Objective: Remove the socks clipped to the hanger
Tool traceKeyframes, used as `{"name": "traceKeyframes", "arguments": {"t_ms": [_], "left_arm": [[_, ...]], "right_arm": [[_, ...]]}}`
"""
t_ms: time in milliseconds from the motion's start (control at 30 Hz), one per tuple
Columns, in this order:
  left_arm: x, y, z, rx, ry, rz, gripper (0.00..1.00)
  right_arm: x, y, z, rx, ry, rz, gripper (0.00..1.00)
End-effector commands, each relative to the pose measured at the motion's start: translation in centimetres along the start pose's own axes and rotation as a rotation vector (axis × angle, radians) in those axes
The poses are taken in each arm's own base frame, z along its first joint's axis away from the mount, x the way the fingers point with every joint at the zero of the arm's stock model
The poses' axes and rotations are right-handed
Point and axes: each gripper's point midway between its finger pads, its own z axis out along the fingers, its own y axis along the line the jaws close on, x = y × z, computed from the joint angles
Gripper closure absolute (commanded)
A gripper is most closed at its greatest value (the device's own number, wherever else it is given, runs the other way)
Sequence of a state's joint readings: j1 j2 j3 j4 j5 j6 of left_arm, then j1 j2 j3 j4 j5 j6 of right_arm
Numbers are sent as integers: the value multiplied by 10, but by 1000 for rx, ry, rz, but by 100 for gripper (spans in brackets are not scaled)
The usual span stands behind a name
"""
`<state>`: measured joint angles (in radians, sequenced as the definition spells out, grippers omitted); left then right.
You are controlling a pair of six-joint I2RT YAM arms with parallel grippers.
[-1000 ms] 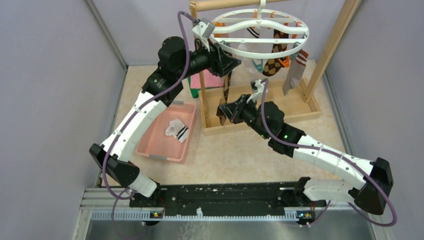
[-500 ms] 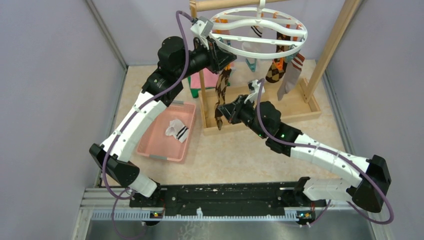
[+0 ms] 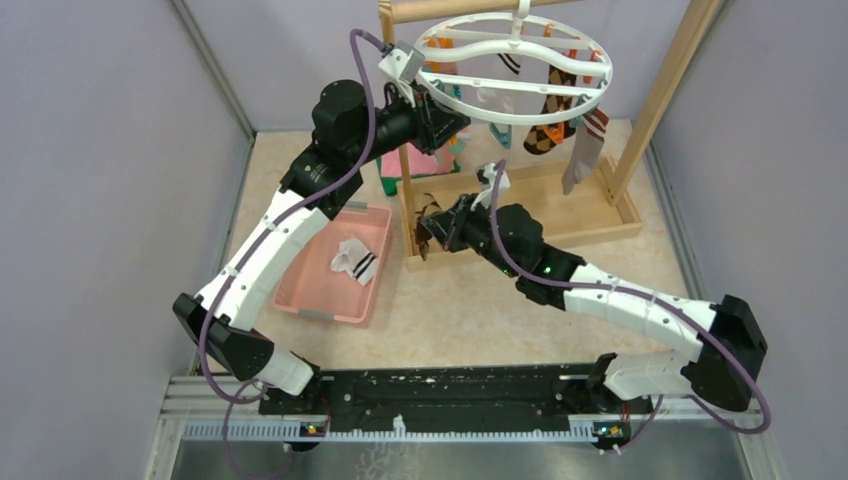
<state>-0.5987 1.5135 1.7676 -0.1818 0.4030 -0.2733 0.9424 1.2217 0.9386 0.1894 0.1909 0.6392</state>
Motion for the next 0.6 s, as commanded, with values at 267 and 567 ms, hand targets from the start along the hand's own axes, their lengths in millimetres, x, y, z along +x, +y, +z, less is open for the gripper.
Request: {"name": "traceKeyframes", "arguments": {"t_ms": [267,567], "left_arm": [[-23,-15,-16,43,-62,96,80],[-28,-26,-25,83,-52,137,70]], "right_arm": [[55,118,64,-343,-13,-106,100],[114,109,107,-334,39,-176,87]]}}
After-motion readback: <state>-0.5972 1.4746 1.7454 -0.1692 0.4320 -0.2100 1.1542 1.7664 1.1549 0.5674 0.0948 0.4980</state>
